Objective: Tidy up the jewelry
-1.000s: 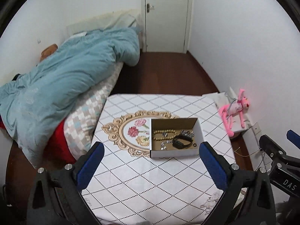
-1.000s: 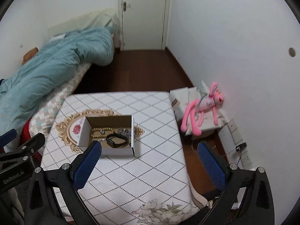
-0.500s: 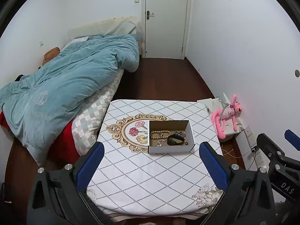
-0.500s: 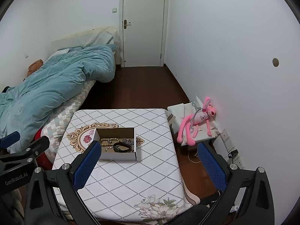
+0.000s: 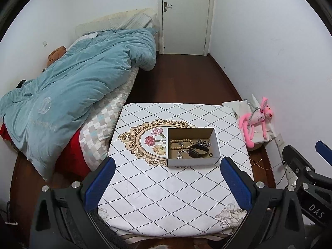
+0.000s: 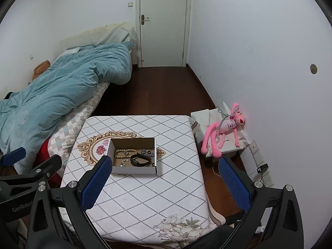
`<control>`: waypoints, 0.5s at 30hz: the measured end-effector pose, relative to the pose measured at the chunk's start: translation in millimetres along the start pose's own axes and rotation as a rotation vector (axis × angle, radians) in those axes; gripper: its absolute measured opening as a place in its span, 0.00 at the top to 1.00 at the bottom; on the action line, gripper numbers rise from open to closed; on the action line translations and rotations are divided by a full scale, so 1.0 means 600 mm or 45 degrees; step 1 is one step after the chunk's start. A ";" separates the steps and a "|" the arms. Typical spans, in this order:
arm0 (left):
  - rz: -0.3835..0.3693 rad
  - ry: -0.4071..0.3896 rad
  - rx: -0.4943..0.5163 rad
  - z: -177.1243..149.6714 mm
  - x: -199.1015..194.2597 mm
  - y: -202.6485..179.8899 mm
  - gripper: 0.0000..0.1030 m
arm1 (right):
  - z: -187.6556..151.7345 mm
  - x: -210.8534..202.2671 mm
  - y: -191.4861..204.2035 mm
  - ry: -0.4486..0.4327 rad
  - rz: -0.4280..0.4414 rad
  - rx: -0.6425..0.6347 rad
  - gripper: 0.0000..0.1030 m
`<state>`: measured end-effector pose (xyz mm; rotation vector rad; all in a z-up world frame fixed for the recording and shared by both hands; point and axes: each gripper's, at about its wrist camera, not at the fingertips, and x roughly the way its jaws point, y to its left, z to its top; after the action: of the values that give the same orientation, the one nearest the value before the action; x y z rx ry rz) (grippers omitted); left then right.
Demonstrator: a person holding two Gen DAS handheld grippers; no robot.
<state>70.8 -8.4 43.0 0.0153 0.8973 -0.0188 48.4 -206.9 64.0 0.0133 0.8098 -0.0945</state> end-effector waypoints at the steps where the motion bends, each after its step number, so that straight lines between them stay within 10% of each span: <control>1: 0.007 0.011 0.004 0.004 0.011 -0.001 0.00 | 0.003 0.010 -0.001 0.008 -0.008 0.002 0.00; 15: 0.023 0.205 0.019 0.008 0.142 -0.008 0.00 | 0.007 0.183 0.005 0.220 -0.020 -0.033 0.00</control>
<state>127.6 -14.4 -20.6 0.0394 1.0582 -0.0080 126.7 -212.9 -12.6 -0.0093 0.9842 -0.0987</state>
